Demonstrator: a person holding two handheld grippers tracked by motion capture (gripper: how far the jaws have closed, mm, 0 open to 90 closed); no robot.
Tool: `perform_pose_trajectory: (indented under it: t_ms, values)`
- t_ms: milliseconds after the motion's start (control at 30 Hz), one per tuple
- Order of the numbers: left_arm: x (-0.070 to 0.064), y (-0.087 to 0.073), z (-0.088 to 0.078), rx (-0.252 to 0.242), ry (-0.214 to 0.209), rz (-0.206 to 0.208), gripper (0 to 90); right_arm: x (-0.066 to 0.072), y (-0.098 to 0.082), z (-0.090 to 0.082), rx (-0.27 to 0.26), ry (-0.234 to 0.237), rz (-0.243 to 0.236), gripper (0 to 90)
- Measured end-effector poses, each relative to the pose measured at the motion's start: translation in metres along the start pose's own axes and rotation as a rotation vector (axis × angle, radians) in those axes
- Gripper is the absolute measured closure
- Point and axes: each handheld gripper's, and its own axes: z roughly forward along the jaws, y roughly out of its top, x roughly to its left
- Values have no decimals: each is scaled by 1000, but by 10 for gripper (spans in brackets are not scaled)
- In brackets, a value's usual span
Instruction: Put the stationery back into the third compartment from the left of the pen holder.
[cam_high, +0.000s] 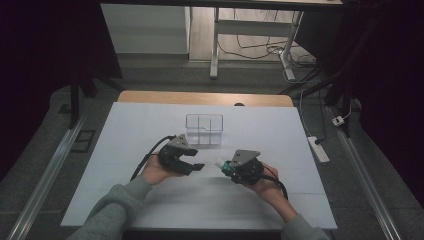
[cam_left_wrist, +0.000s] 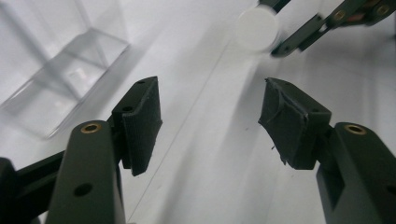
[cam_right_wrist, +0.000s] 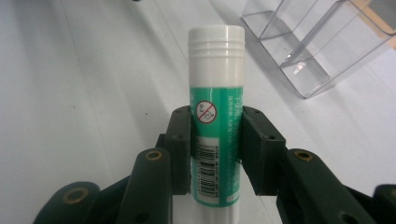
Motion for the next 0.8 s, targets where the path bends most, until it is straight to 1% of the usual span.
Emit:
perform_pose_trajectory:
  t_ms: [33,67,100,167,267,367,433,467,500,533,567,600,800]
  values:
    - [0,-1,-1,1,10,0,372,-1,0,-1,-2,0,0,652]
    - [-1,-4,-4,1,23,-1,368,-1,-1,-1,-13,1,13,652]
    - [-1,-5,-5,0,32,-2,367,-3,-1,-3,-18,-1,13,652]
    - [-2,-10,-8,-3,50,-10,366,-4,-2,-4,-30,-5,29,652]
    - [-3,-17,-13,0,76,-22,356,-5,-3,-6,-30,-9,40,652]
    - [-4,-26,-20,5,110,-20,346,-8,-4,-7,-37,-16,49,652]
    - [-4,-33,-26,0,142,-36,339,-9,-4,-8,-47,-20,66,652]
    - [-3,-37,-30,-6,146,-48,337,-10,-4,-9,-45,-21,67,652]
    - [-3,-41,-33,-11,149,-60,336,-10,-5,-9,-48,-19,78,652]
    - [-2,-46,-36,-8,154,-69,337,-10,-5,-9,-52,-20,81,652]
    - [-2,-51,-40,-7,160,-77,333,-11,-5,-10,-48,-23,75,652]
    - [-2,-56,-43,-7,164,-87,332,-11,-5,-10,-55,-24,83,651]
    - [0,-85,-61,-10,195,-152,332,-10,-2,-13,-90,-35,90,652]
